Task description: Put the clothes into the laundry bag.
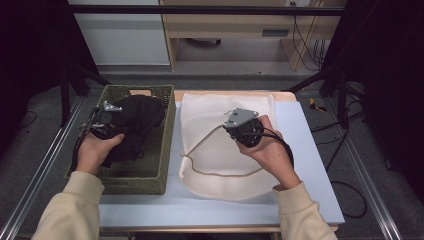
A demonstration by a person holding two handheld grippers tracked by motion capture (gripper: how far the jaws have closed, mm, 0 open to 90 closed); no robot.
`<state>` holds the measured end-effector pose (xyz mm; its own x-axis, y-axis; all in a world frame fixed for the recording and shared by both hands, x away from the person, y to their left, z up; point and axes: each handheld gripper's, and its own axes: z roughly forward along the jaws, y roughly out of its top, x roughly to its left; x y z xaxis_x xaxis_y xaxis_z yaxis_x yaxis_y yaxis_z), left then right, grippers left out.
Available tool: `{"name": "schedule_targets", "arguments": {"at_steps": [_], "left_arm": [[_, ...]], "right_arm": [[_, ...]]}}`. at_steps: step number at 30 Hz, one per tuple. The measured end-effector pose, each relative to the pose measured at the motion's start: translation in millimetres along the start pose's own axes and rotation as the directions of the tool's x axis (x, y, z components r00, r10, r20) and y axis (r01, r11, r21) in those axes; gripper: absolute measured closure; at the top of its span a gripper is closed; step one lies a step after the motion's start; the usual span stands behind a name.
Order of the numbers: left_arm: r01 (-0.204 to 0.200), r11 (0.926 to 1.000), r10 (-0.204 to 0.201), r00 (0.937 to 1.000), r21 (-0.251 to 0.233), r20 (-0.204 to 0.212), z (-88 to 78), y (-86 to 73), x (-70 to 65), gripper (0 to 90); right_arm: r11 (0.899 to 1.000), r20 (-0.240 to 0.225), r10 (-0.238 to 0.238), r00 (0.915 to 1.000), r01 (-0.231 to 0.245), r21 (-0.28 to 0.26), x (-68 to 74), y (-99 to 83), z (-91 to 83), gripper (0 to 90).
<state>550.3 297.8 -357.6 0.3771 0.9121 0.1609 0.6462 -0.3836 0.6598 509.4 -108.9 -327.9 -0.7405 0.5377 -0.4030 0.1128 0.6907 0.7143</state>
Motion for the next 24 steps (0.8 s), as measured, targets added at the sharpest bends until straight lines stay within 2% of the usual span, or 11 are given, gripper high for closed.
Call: {"name": "schedule_targets", "arguments": {"at_steps": [3,11,19,24], "left_arm": [[0.005,0.9993,-0.005,1.0,-0.037,0.004,-12.8,0.4,-1.3,62.6],[-0.041,0.9934,0.044,0.9988,-0.107,0.022,-44.0,2.1,-13.6,62.5],[-0.098,0.981,0.108,0.9931,-0.167,0.047,-74.0,5.9,-31.3,62.3],[-0.141,0.9678,0.158,0.9853,-0.208,0.065,-93.8,5.7,-45.9,62.3]], "right_arm": [[1.0,-0.001,0.003,1.0,-0.003,-0.001,-0.2,-0.1,0.0,85.8],[1.0,-0.011,0.021,0.9997,-0.021,-0.014,-4.2,-1.9,1.5,85.9],[0.998,-0.038,0.044,0.9983,-0.045,-0.036,-5.4,-3.8,4.3,85.9],[0.997,-0.046,0.056,0.9974,-0.058,-0.045,-6.7,-4.6,4.3,85.9]]}}
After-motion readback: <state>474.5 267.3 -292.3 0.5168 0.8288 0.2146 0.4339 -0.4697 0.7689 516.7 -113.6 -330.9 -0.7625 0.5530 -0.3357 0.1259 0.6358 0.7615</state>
